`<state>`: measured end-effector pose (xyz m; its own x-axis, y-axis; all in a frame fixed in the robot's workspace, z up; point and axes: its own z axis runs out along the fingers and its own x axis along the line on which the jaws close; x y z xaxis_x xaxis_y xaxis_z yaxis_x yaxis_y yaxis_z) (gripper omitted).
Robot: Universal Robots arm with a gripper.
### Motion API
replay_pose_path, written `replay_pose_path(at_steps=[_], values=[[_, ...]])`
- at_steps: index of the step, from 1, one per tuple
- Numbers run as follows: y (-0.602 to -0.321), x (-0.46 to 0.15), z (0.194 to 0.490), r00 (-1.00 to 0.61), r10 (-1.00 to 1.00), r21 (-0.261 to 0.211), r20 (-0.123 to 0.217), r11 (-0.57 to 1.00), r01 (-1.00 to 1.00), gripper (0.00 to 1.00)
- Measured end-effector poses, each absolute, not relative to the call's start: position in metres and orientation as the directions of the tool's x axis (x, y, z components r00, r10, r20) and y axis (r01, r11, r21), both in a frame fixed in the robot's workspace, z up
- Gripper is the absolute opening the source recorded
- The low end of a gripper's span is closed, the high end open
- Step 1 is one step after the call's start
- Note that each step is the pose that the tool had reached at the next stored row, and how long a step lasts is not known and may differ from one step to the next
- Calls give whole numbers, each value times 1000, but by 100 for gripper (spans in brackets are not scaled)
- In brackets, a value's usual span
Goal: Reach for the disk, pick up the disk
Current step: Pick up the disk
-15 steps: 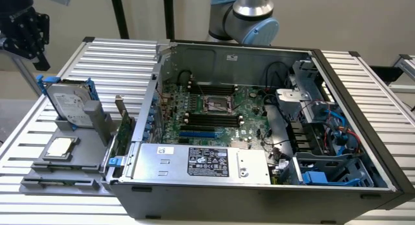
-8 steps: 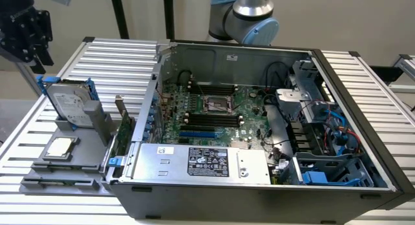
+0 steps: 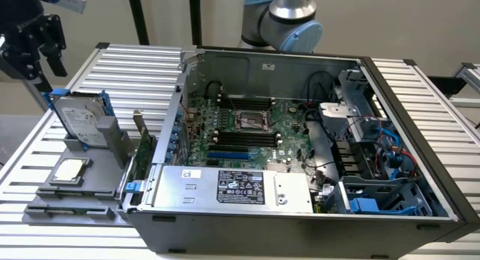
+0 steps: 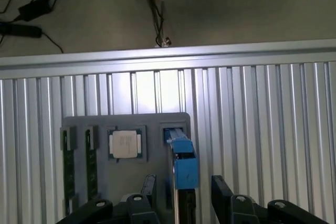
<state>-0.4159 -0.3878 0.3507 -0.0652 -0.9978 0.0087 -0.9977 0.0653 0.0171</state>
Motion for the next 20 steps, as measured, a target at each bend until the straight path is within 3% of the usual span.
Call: replay_pose_path(at_steps=[20], values=[[-386,-416,314,-61,-998,17,9,61,-998,54]])
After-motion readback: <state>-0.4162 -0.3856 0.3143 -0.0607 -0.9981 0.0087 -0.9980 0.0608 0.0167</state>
